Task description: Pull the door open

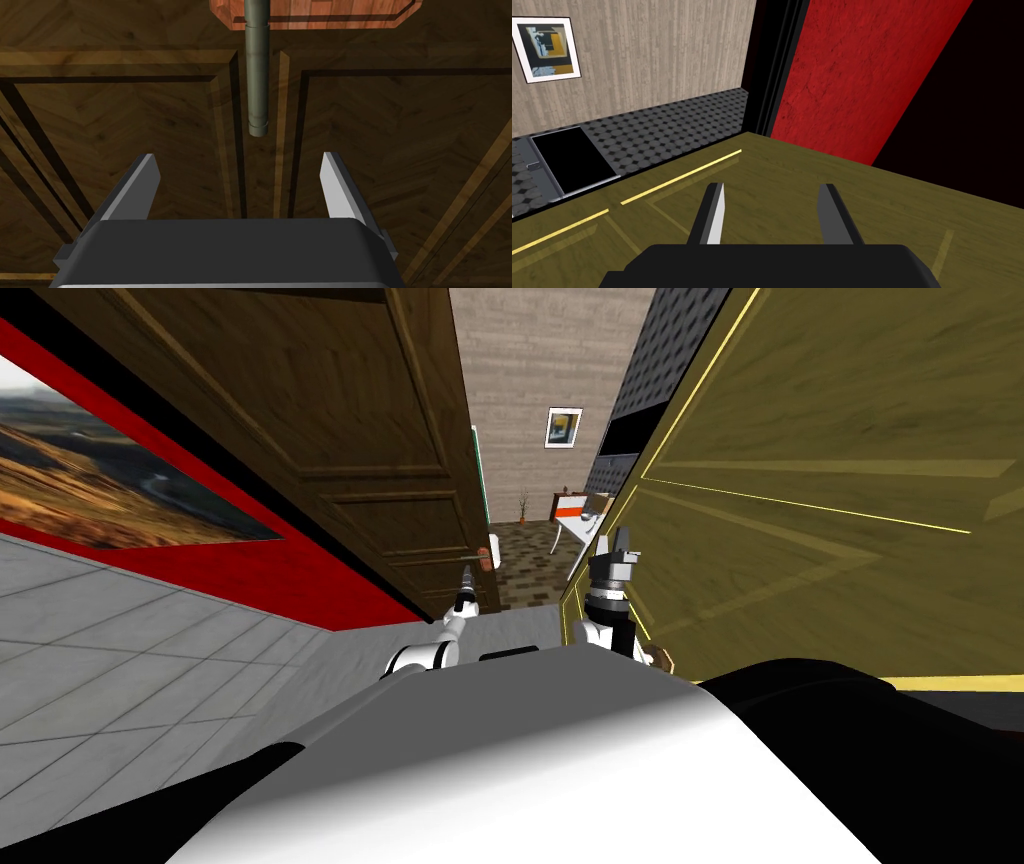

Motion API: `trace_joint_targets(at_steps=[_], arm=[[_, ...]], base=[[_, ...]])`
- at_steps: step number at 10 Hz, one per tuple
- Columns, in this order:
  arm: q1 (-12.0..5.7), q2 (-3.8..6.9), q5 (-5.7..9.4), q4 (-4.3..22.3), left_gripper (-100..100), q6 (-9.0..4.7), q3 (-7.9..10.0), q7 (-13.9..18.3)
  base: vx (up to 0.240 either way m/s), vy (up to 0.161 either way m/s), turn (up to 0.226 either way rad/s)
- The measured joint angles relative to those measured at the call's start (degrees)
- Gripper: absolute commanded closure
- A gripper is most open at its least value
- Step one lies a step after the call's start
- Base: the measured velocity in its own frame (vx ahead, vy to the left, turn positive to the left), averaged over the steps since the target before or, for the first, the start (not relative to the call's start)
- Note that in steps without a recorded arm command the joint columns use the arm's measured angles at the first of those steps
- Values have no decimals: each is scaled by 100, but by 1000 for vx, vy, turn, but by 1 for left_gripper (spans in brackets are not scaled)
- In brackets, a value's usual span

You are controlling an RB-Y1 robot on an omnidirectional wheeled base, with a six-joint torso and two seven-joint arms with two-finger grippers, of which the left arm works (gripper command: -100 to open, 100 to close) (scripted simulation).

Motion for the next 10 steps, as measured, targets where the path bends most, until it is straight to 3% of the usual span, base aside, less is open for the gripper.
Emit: trace_joint_targets(at_steps=[1,2,3,4,5,6,8,9,10], arm=[[-133,-27,9,225,-100,-45,22,-10],[-149,-31,10,253,-100,-57,24,-12],[-125,38,23,249,-100,-50,53,-5],[-173,167,45,413,-100,-115,85,44],[-318,291,93,760,-100,-275,172,68],[-303,341,108,839,-100,-298,201,75],[-126,330,96,500,-100,-78,193,63],[-122,324,97,405,-100,-60,197,52],[-200,418,129,558,-100,-129,251,68]], base=[[46,-17,-1],[-17,31,-249],[-44,63,-324],[-65,92,-310],[-57,70,-87],[-28,19,41],[0,-7,8],[-4,-2,-250],[-12,12,-150]])
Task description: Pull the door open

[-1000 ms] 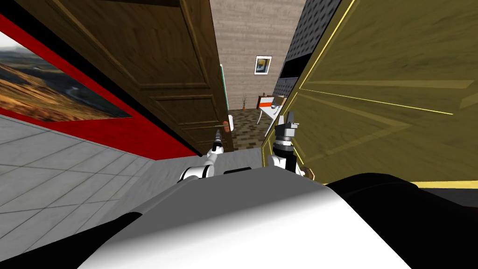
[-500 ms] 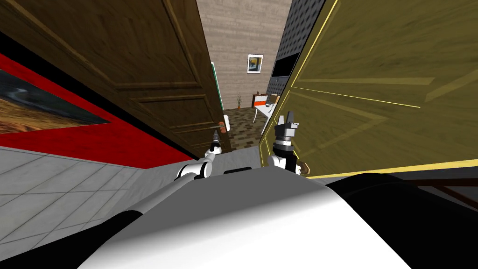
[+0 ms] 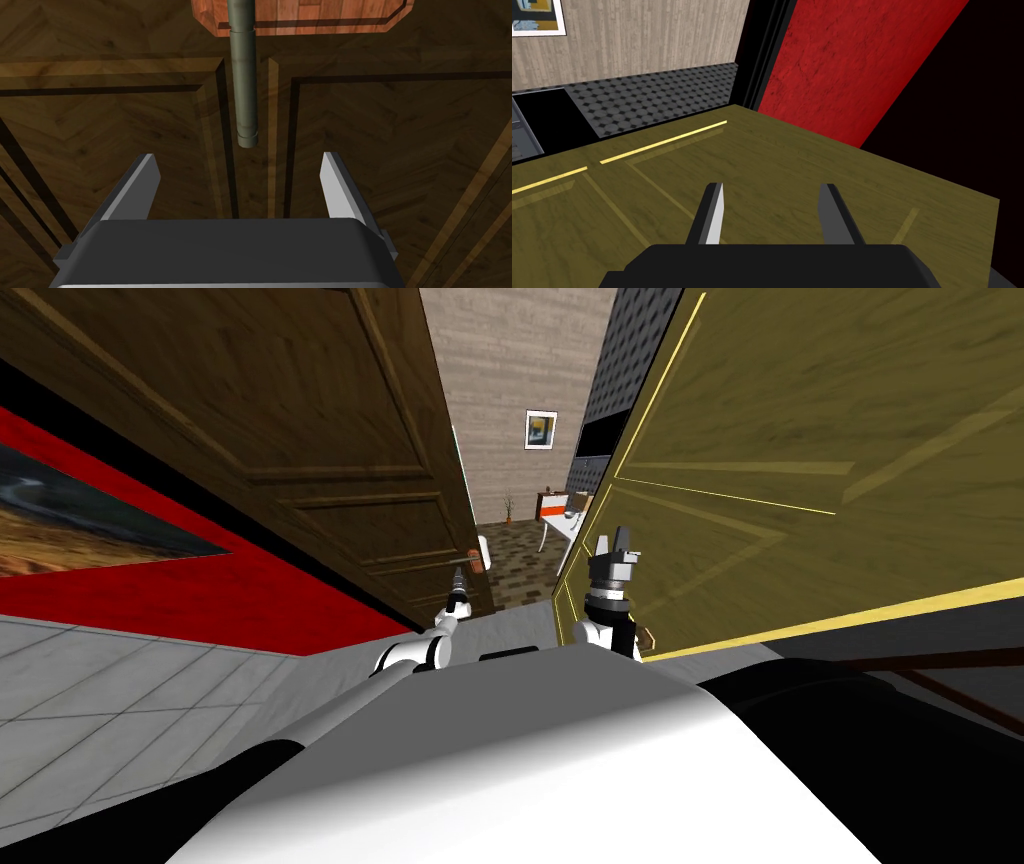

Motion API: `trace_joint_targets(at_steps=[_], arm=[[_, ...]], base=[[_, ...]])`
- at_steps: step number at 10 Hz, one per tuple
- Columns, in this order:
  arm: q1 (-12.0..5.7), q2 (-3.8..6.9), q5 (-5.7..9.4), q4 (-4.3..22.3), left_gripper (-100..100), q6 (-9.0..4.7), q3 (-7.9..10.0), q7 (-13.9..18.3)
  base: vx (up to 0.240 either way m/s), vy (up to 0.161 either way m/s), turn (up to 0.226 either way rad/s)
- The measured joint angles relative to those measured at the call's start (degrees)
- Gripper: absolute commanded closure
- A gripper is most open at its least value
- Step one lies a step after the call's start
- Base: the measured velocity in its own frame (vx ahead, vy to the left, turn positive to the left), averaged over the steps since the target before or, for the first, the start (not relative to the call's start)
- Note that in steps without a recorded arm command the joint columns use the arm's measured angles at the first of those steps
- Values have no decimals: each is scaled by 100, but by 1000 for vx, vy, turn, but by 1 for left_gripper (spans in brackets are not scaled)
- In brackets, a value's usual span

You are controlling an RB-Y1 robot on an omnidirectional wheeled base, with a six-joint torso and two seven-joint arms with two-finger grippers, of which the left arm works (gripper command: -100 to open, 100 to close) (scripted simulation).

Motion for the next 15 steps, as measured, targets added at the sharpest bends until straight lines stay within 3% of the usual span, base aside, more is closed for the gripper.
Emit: trace_joint_targets(at_steps=[1,2,3,5,6,7,8,9,11,14,15], arm=[[-4,58,12,56,-100,-56,16,32],[96,57,6,-129,-100,14,9,42],[41,170,37,-14,-100,6,56,76],[107,252,84,-100,-100,43,155,67],[155,352,115,-156,-100,80,205,92],[-25,497,148,242,-100,-80,243,165],[28,519,154,256,-100,-122,254,195],[176,483,152,4,-100,7,259,175],[227,496,176,-187,-100,86,306,143],[200,599,218,-127,-100,41,369,188],[197,600,220,-131,100,44,373,185]], base=[[-6,8,11],[12,-2,-175],[20,3,-142],[108,-3,-207],[201,-6,-121],[149,-15,-14],[60,-12,24],[3,-6,5],[150,-20,-64],[154,-16,-5],[-6,-1,1]])
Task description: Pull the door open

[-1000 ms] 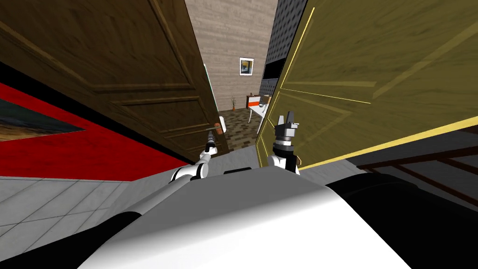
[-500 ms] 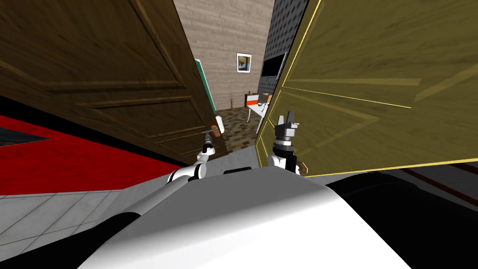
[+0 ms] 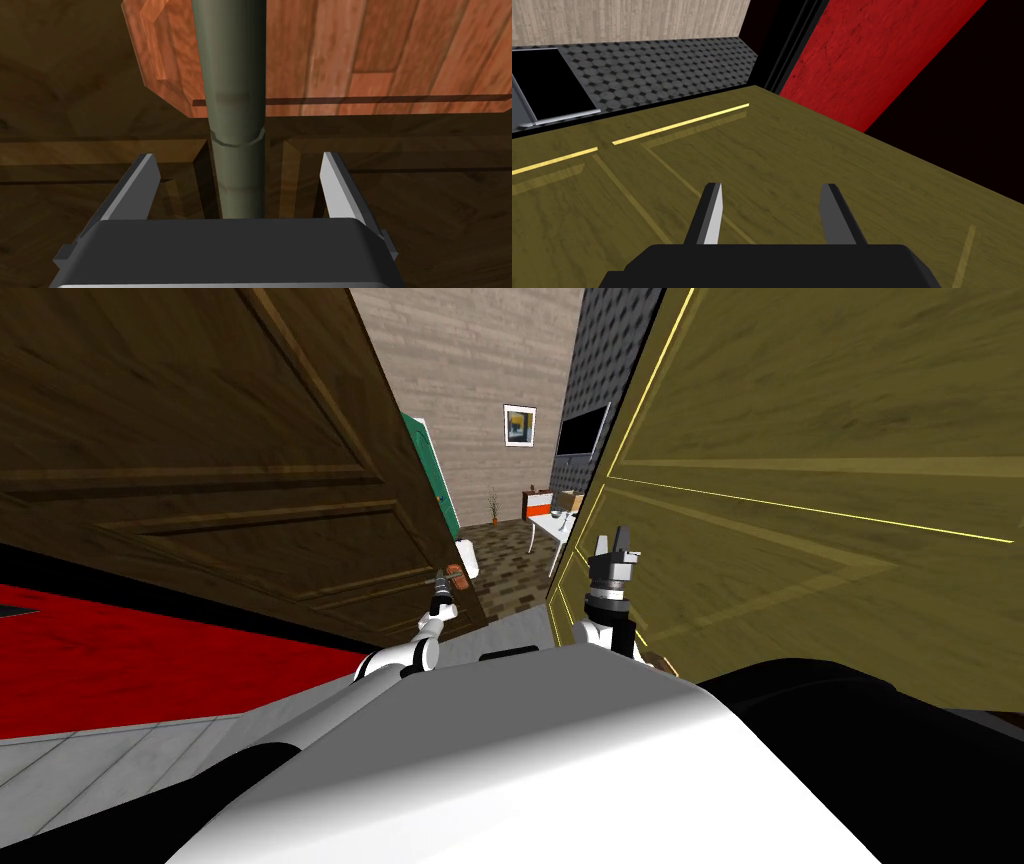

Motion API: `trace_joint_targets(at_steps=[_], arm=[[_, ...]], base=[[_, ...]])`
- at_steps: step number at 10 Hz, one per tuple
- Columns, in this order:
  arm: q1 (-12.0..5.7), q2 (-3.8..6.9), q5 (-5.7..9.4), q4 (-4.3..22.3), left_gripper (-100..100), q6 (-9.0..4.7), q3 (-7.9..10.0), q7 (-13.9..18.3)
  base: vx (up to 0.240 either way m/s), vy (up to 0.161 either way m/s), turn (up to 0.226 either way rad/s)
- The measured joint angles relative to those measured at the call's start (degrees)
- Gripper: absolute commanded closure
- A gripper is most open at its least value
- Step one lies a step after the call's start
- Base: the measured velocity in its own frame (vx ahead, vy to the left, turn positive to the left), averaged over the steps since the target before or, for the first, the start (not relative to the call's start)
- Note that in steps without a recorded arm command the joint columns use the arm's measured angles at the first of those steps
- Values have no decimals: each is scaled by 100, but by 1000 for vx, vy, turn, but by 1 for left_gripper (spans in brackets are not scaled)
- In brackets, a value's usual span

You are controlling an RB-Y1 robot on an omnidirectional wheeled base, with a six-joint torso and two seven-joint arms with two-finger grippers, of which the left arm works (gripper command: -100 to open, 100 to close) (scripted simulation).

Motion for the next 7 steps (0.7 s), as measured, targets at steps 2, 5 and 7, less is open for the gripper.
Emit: trace_joint_targets(at_steps=[2,5,7], arm=[[-16,5,0,-11,100,-14,-2,6],[6,-11,-3,9,100,2,-9,5],[25,36,-5,52,100,-27,-9,45]], base=[[-23,3,-8],[-10,0,0],[-48,53,-238]])
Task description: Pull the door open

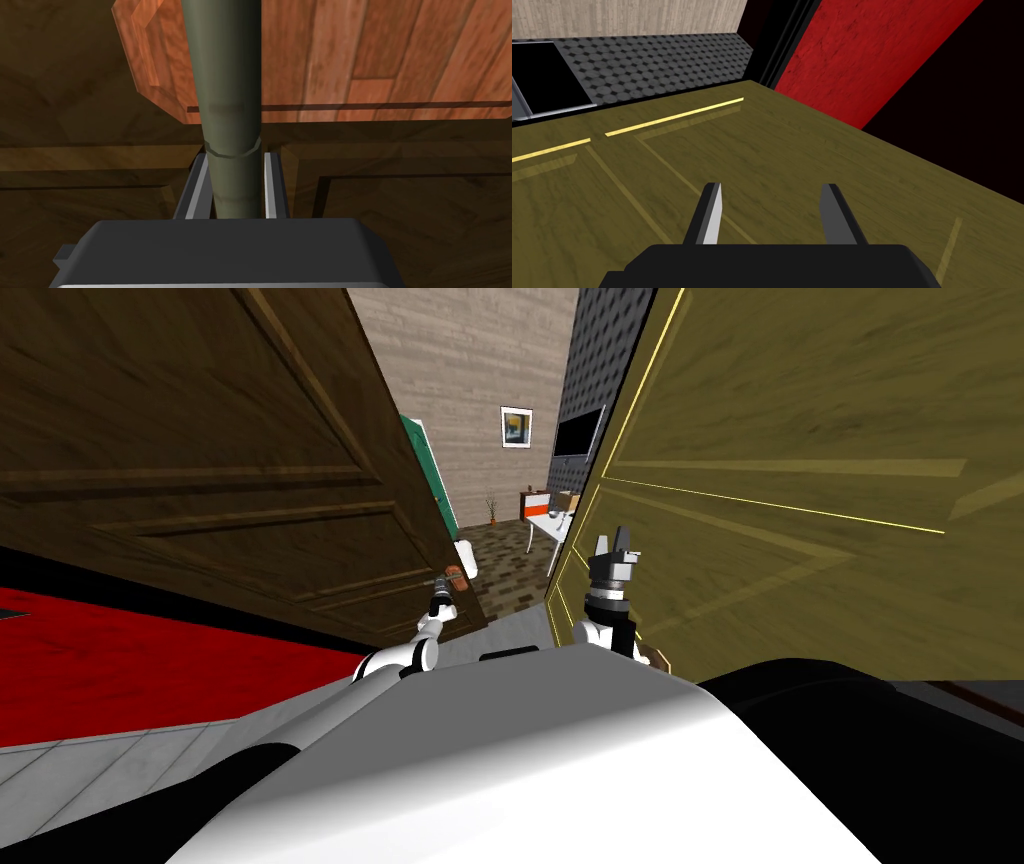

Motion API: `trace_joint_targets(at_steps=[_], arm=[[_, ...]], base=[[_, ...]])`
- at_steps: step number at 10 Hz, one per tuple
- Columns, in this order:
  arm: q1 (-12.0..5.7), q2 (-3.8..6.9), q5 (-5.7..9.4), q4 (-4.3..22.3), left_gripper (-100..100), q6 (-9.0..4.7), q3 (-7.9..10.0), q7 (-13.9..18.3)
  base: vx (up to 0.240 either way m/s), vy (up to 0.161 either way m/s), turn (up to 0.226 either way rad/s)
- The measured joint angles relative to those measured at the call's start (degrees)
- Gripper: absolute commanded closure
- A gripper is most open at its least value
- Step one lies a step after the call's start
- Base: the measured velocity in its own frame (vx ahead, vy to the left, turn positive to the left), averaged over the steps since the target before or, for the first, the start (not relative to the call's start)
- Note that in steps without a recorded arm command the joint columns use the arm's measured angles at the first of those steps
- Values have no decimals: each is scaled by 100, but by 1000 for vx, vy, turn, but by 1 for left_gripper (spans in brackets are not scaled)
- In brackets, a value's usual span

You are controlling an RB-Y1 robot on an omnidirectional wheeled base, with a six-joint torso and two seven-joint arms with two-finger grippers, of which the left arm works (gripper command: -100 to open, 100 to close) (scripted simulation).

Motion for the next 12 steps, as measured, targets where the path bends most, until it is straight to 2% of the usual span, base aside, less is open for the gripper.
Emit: trace_joint_targets(at_steps=[2,4,6,7,8,9,10,11,12], arm=[[62,132,-11,-37,100,7,-5,125],[157,312,-37,-62,100,-18,-32,321],[307,490,-59,-195,100,19,-46,509],[356,588,-72,-171,100,5,-60,613],[348,712,-89,-36,100,-66,-83,744],[377,754,-100,-7,100,-88,-100,821],[496,714,-100,-201,100,13,-94,817],[561,770,-107,-279,100,62,-97,861],[591,887,-120,-293,100,47,-109,969]], base=[[-103,71,-302],[-148,23,-291],[-160,-22,-235],[-191,-25,-217],[-125,-25,-85],[-38,-16,14],[-68,-12,-133],[-143,-29,-223],[-160,-18,-163]])
